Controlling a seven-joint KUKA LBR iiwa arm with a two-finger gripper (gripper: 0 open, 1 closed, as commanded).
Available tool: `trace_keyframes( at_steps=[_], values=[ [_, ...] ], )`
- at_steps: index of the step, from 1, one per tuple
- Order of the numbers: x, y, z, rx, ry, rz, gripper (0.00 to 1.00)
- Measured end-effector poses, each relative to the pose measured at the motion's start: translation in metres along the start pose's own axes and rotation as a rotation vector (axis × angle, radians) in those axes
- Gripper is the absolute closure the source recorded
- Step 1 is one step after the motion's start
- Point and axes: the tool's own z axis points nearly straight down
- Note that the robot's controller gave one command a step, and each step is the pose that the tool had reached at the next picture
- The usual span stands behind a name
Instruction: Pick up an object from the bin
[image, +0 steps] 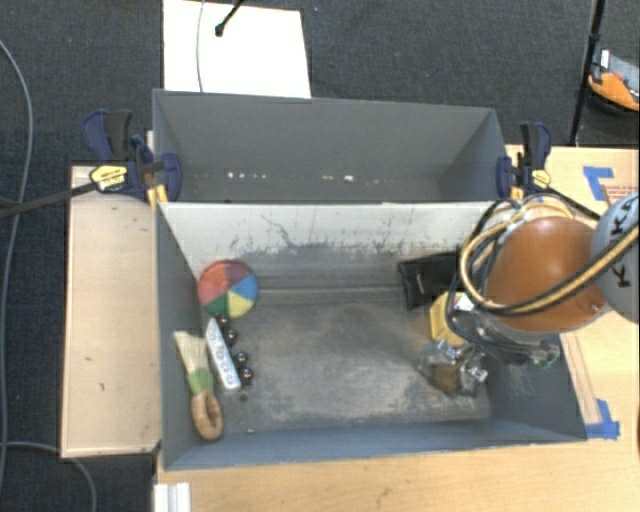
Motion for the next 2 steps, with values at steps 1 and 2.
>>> trace_keyframes(
  at_steps=[1, 2],
  values=[
    [0.004, -0.001, -0.043, -0.007, 0.003, -0.031, 1.0],
    [0.009, -0.003, -0.104, -0.003, 0.0, -0.039, 1.0]
  ],
)
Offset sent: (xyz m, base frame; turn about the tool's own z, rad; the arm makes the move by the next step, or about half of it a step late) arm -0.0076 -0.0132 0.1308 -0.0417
